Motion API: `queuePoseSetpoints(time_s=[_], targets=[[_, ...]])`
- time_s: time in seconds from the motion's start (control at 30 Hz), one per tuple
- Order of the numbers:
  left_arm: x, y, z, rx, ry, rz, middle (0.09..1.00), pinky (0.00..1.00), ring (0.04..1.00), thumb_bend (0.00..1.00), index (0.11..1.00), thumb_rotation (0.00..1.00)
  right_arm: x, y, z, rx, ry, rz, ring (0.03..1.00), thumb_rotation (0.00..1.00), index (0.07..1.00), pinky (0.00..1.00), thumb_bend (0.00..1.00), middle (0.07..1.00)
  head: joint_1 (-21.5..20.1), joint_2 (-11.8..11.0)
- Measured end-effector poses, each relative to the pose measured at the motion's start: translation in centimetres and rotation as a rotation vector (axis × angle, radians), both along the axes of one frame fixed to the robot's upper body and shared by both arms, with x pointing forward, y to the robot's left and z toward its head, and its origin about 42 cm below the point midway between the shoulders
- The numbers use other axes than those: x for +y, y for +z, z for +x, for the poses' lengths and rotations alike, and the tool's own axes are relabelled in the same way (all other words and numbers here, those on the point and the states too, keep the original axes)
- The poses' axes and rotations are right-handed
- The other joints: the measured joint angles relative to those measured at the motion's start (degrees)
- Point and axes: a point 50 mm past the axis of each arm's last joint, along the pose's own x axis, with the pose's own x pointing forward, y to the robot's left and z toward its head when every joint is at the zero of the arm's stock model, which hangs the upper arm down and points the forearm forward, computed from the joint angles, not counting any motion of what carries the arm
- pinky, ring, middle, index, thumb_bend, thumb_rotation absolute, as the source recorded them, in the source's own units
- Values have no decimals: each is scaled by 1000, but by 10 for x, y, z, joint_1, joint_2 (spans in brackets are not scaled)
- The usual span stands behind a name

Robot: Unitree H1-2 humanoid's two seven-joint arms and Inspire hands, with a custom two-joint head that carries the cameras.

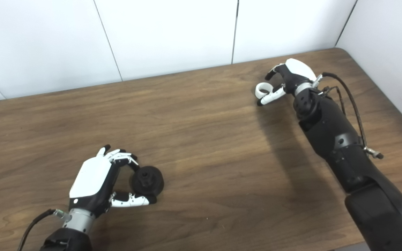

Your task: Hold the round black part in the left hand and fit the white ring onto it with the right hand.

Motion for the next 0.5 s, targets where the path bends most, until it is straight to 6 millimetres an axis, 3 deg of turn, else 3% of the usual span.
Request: queuePoseSetpoints(time_s=[0.5], targets=[[0, 0, 0, -1, 1, 2, 747, 1000, 865, 524, 482, 53, 0, -2, -1, 22, 0, 7, 985, 247, 636, 1000, 745, 926, 3, 4]])
